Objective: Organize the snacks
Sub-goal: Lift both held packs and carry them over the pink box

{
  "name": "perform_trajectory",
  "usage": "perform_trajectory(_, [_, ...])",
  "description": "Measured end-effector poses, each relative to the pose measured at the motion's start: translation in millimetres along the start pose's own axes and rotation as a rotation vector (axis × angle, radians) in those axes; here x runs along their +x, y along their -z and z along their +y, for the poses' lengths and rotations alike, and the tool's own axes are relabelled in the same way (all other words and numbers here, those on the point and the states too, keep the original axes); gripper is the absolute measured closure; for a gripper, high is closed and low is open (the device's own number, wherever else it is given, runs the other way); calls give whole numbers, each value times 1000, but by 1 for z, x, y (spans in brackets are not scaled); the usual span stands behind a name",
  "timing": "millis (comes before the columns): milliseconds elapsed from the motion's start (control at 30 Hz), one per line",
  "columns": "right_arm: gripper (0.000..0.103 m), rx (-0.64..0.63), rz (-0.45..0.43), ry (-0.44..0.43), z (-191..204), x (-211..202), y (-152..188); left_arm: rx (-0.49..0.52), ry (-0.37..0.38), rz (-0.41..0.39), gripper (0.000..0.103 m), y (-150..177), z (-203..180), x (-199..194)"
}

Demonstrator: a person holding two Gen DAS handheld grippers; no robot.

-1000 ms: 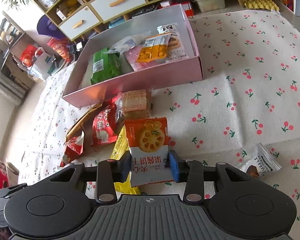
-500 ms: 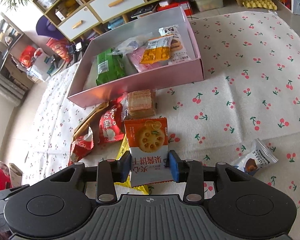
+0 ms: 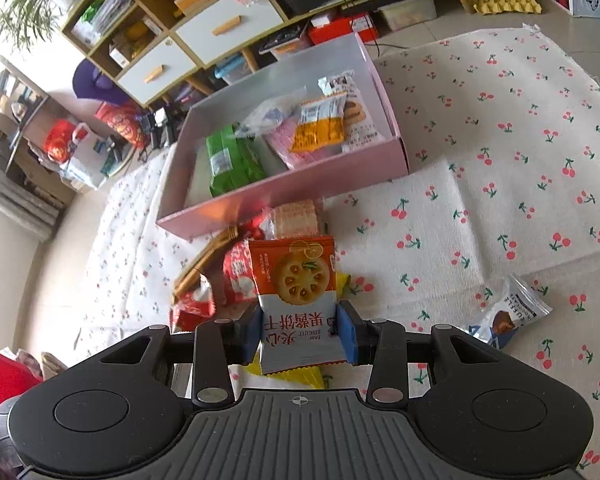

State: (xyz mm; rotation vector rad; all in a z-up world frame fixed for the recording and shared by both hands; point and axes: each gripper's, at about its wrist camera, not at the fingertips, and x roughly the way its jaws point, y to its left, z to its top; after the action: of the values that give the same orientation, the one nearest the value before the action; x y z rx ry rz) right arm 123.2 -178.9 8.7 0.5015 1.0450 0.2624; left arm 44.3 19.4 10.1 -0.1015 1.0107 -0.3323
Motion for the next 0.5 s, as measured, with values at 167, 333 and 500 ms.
perform_trajectory(167, [65,30,-25,-7,-1,-1,-8,-38,26,-36,65,-14,1,-4])
perform_trajectory(333, [65,77,-61,-19,-2,-2,-19,-93,38,-78,65,-30,6,-4])
perform_trajectory(500, [65,131,-65,-45,-4,0,-34,-102,-3,-111,65,-54,13,5])
